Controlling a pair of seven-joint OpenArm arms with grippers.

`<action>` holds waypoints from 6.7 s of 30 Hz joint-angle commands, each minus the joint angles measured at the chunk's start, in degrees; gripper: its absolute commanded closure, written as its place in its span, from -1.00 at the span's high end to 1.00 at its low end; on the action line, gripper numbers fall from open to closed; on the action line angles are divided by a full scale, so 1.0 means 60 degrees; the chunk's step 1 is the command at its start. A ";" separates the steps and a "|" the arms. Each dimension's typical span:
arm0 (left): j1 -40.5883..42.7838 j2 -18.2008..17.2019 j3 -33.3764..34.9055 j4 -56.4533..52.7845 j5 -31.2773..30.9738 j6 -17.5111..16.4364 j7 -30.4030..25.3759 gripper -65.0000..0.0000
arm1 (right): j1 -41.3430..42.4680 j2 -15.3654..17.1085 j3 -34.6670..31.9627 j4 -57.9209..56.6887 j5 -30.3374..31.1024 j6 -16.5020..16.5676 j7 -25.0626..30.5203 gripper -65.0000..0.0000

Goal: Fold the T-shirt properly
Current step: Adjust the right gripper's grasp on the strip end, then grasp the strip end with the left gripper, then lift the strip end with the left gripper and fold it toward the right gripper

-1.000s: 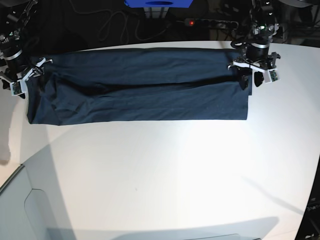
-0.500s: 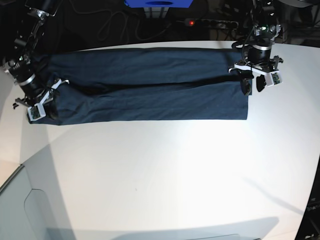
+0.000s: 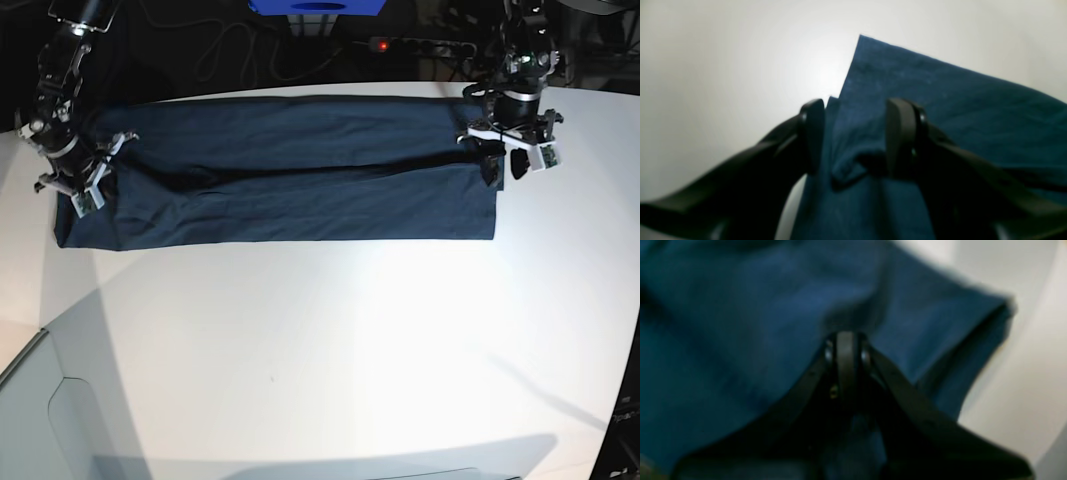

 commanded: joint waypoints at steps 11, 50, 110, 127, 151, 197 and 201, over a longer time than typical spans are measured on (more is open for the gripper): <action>-0.0175 -0.0438 -0.0437 0.0085 -0.0094 -0.0006 -0.0238 -0.13 | -0.1421 0.0601 -0.0301 0.1432 0.0131 0.0093 0.0197 -1.00; -0.0146 -0.0379 -0.0701 0.0085 -0.0124 -0.0006 -0.0223 -0.13 | 0.0586 -0.0806 0.0314 0.0744 0.0145 0.0093 -0.1342 -0.84; -0.0439 -0.0379 -0.0408 -0.1190 -0.0153 -0.0020 -0.0238 0.22 | 0.0791 -0.1304 0.0329 0.0216 0.0175 0.0093 -0.1327 0.12; -0.0424 -0.0364 0.0032 -0.1967 -0.0153 -0.0020 -0.0238 -0.05 | 0.0879 -0.1304 0.0329 0.0202 0.0160 0.0093 -0.1327 0.12; -0.0629 -0.0379 -0.0364 -0.1791 -0.0168 -0.0035 -0.0296 -1.00 | 0.0820 -0.1319 0.0329 0.0202 0.0145 0.0093 -0.1327 0.13; -0.2578 0.0515 0.8588 -0.0824 -0.0036 0.0097 -0.0311 -1.00 | 0.0835 -0.1319 -0.0286 0.0202 0.0131 0.0093 -0.1327 0.13; -0.2944 0.0779 0.8881 -0.1351 -0.0036 0.0097 -0.0311 -1.00 | 0.0835 -0.1319 -0.0286 0.0202 0.0131 0.0093 -0.1327 0.13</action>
